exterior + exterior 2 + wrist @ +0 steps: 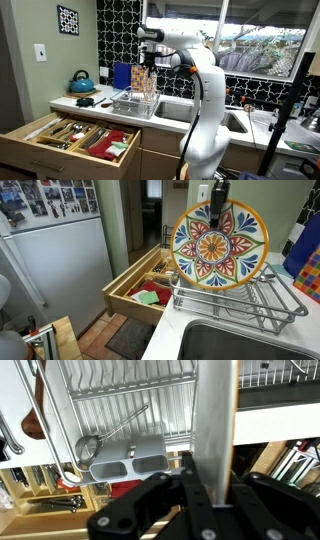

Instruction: Move the plate from the drawer to the plate rack

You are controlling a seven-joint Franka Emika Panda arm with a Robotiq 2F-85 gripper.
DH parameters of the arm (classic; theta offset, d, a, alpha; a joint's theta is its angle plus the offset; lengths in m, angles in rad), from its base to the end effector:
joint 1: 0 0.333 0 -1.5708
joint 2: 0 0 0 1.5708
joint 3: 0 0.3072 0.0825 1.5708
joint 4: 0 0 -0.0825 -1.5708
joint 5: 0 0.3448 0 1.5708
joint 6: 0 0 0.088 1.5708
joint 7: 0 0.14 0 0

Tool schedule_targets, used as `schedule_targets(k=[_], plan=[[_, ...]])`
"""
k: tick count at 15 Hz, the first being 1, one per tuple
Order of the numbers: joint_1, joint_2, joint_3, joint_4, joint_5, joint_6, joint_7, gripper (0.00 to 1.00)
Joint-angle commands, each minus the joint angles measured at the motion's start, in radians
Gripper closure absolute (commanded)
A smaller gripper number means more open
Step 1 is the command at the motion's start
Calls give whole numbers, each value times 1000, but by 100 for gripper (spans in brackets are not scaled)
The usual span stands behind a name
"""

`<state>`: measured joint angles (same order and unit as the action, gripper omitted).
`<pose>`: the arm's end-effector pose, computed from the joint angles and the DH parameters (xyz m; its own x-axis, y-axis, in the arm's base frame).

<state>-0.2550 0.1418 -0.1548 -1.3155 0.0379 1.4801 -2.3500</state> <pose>0.5085 -0.2073 0.6094 -0.3663 0.9305 -0.0059 0.9301 0.3663 0.0285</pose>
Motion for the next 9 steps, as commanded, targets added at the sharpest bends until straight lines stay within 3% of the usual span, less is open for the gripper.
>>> schedule_targets(k=[1,9], plan=[[-13,-44,-5,-91,13,79,-60,97],[-13,-67,-7,-218,35,239,-52,97]])
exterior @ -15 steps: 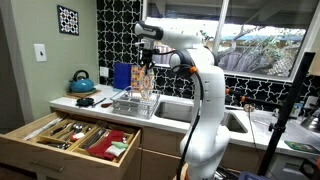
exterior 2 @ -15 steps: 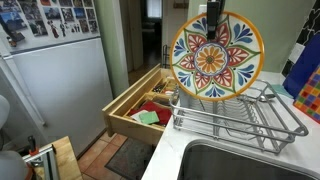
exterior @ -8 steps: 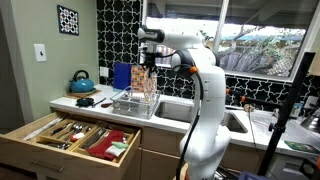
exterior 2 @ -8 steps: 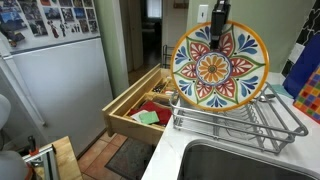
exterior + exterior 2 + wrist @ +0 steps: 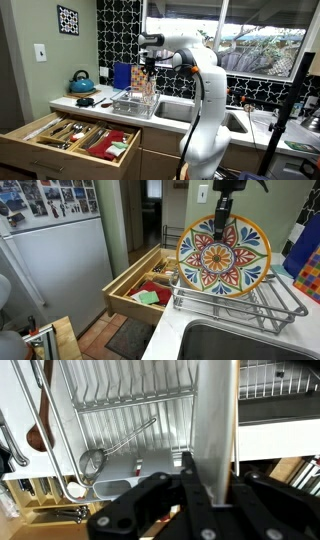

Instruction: Move the plate from the drawer to the plate rack

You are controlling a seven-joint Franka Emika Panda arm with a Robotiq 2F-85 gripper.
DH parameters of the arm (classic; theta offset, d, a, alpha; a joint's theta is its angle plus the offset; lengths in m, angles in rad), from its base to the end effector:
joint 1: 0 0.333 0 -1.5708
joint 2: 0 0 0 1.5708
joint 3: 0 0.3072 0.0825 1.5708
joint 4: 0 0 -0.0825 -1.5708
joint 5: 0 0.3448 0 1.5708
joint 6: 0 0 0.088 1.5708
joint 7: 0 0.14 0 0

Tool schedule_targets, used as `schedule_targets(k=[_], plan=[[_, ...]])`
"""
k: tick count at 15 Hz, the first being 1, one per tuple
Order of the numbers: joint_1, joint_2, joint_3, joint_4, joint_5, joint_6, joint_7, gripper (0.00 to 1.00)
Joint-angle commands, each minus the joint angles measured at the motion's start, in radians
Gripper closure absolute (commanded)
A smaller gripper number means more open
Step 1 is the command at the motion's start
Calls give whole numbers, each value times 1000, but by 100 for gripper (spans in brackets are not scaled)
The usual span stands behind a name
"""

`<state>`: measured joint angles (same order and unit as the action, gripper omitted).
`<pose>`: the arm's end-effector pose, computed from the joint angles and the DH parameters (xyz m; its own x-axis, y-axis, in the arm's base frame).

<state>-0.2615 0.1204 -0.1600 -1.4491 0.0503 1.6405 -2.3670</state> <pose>0.5167 -0.2184 0.5785 -0.3650 0.9305 -0.0300 0.9277 0.3662 0.0729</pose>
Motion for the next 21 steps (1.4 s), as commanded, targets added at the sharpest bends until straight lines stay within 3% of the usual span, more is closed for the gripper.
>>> schedule_targets(k=[1,21], plan=[[-3,-41,-9,-85,28,75,-37,97],[-25,-38,-50,-166,95,122,-140,97]])
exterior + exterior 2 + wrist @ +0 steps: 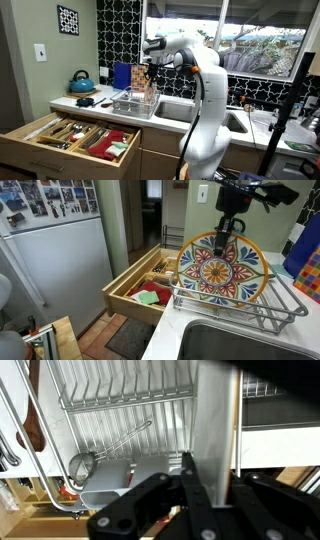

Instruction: Move the plate from the drawer to the plate rack

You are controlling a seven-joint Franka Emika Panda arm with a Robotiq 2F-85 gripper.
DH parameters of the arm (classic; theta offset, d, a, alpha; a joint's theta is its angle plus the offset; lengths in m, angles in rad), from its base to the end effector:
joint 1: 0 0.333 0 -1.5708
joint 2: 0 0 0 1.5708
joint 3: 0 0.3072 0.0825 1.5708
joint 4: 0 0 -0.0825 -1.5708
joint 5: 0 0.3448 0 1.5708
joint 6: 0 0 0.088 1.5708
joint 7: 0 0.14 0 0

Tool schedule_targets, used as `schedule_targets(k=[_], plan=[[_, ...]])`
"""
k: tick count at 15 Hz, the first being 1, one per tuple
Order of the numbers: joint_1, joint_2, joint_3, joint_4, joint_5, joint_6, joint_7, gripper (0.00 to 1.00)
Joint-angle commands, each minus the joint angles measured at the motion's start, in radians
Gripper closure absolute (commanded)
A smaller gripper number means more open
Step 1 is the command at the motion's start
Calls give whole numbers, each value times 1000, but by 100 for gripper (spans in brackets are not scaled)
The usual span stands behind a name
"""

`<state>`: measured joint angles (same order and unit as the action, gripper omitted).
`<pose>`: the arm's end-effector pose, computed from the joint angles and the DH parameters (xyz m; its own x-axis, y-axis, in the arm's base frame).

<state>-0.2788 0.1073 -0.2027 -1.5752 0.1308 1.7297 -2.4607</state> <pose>0.5070 -0.2409 0.5393 -0.3840 0.9228 0.0305 0.9185 0.3784 0.1146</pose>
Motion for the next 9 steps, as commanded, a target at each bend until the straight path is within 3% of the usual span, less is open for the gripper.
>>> schedule_targets(k=[1,2,3,4,5,6,9], plan=[[-7,-24,-7,-43,11,36,-45,97],[-7,-23,-7,-44,11,37,-45,97],[-6,-22,-7,-46,6,40,-42,91],[-5,-21,-7,-47,1,40,-41,76],[-4,-20,-6,-50,-4,38,-42,86],[-4,-20,-6,-54,-8,37,-39,67],[-2,-21,-6,-56,-3,35,-33,45]])
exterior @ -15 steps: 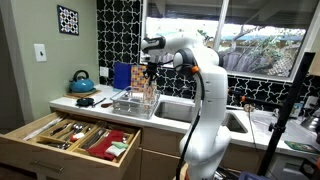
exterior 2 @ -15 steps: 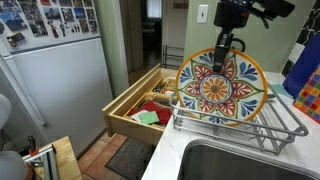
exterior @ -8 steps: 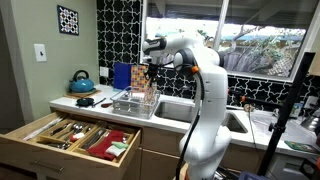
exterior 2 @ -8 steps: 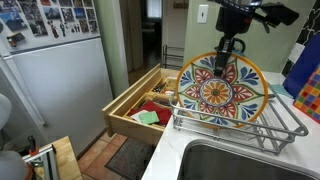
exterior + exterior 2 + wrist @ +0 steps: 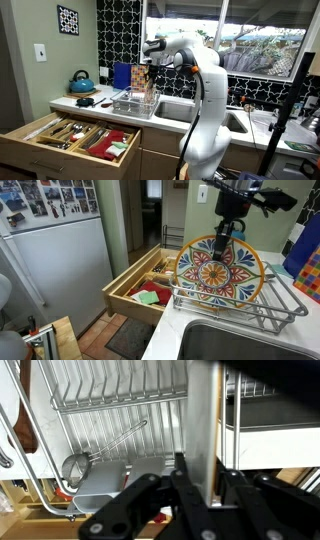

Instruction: Move the plate from the drawer to the plate rack

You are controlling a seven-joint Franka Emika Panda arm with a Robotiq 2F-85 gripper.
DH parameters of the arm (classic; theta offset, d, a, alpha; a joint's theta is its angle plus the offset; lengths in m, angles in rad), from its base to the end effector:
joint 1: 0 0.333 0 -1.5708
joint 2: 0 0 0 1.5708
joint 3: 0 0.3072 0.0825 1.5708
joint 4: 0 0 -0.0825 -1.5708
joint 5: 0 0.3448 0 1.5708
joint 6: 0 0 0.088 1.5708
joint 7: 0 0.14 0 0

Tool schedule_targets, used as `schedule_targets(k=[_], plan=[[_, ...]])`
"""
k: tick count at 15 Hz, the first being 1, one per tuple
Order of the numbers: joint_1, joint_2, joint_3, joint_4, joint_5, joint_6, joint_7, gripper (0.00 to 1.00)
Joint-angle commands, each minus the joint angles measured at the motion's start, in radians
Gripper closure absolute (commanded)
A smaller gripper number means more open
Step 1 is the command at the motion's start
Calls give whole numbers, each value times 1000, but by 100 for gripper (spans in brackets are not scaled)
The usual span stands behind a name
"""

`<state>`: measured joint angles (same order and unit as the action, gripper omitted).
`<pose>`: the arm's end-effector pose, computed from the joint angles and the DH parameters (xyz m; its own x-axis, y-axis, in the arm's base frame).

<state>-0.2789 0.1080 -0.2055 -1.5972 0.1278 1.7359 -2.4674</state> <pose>0.5051 -0.2423 0.5297 -0.3862 0.9215 0.0402 0.9191 0.3807 0.1017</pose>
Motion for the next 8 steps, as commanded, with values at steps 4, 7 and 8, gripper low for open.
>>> schedule_targets(k=[4,7,8], plan=[[1,-29,-1,-17,6,29,-25,17],[5,-40,0,18,10,16,-24,0],[6,-43,1,34,15,5,-23,0]])
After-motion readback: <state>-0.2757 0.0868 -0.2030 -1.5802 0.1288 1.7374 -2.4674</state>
